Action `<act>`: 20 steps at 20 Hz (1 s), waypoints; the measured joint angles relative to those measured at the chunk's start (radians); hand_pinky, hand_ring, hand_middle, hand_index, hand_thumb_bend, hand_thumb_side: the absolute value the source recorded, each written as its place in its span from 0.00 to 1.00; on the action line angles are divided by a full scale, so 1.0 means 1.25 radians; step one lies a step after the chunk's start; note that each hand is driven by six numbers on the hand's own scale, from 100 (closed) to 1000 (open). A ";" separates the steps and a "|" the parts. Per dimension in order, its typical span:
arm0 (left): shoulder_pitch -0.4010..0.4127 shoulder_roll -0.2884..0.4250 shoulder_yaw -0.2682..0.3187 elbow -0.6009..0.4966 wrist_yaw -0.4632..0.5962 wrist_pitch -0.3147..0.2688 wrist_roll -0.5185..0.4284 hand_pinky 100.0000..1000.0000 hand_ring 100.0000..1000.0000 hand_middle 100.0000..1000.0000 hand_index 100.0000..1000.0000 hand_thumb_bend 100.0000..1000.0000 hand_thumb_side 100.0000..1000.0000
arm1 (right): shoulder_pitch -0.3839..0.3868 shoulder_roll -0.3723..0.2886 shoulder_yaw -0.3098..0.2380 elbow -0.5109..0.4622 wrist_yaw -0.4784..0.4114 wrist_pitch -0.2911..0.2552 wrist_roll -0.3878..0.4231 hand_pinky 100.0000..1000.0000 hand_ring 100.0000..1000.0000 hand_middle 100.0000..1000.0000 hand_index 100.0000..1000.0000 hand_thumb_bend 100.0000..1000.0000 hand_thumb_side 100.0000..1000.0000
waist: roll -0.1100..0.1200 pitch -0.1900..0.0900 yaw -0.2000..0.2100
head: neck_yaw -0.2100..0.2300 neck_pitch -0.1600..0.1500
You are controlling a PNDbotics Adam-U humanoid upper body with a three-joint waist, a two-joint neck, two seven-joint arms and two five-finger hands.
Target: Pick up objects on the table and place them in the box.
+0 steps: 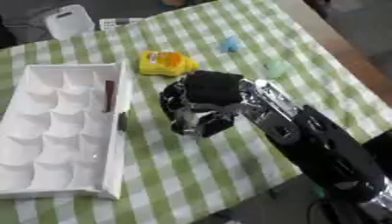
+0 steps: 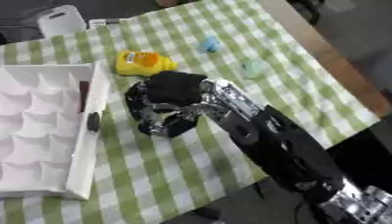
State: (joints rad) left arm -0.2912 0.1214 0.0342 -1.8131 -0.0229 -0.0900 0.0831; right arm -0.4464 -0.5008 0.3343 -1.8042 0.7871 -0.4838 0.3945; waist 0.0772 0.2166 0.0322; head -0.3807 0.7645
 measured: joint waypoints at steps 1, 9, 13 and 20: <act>0.000 0.000 0.000 0.000 0.000 0.000 -0.001 0.72 0.66 0.96 0.84 0.10 0.92 | -0.008 -0.003 -0.001 -0.011 -0.015 0.004 0.004 0.00 0.23 0.42 0.51 0.20 0.00 | 0.000 0.000 0.002 | 0.000 0.000; 0.000 0.000 -0.005 0.000 0.001 0.001 -0.004 0.72 0.67 0.96 0.84 0.10 0.91 | -0.054 -0.022 -0.001 -0.049 -0.092 0.030 0.022 0.00 0.23 0.42 0.50 0.23 0.00 | -0.003 -0.003 0.020 | -0.008 0.000; 0.000 0.000 -0.007 0.000 0.002 0.000 -0.005 0.72 0.67 0.96 0.84 0.11 0.90 | -0.074 -0.028 0.005 -0.046 -0.121 0.042 0.015 0.00 0.23 0.43 0.51 0.20 0.00 | -0.005 -0.009 0.027 | -0.013 0.001; -0.007 -0.001 -0.020 0.000 0.006 -0.002 -0.011 0.71 0.67 0.96 0.84 0.11 0.89 | -0.132 -0.022 0.035 0.027 -0.179 0.062 -0.050 0.00 0.22 0.42 0.52 0.14 0.00 | -0.005 -0.012 0.046 | -0.032 0.001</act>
State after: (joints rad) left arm -0.2999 0.1205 0.0092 -1.8133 -0.0157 -0.0920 0.0690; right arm -0.6119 -0.5285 0.3774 -1.7709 0.5628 -0.4059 0.3324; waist 0.0712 0.2016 0.0902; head -0.4206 0.7654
